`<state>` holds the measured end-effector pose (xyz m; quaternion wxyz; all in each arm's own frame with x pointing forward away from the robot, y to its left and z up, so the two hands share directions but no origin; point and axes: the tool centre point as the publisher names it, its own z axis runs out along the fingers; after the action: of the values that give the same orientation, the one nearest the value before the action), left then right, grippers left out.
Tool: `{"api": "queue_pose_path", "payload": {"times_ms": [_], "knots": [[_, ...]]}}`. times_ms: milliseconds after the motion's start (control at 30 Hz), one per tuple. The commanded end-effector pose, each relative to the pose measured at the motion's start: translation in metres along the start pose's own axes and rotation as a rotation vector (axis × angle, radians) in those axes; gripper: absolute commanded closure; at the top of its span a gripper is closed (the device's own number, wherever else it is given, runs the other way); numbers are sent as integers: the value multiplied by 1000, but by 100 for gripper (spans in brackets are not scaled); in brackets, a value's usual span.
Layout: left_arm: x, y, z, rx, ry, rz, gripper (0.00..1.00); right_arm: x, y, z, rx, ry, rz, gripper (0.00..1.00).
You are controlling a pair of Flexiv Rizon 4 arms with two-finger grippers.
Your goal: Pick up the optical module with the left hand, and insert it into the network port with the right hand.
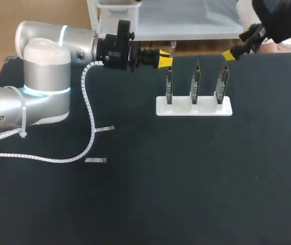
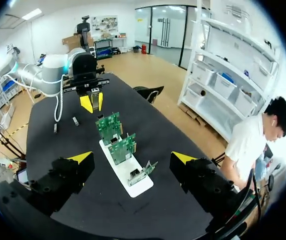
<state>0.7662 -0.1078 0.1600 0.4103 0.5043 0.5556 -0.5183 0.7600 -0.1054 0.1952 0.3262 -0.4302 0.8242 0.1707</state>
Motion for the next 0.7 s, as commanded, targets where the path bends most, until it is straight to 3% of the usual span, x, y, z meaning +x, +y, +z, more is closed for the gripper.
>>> {"api": "queue_pose_path", "payload": {"times_ms": [33, 400, 467, 700], "knots": [[0, 2, 0, 5, 2, 0, 100, 0, -6, 8, -163, -6, -1, 0], [0, 2, 0, 5, 2, 0, 100, 0, -6, 8, -163, -6, -1, 0], [0, 2, 0, 5, 2, 0, 100, -3, 2, 12, -166, -19, -35, 0], [0, 2, 0, 5, 2, 0, 100, -21, 19, 20, -308, -87, -159, 0]]}}
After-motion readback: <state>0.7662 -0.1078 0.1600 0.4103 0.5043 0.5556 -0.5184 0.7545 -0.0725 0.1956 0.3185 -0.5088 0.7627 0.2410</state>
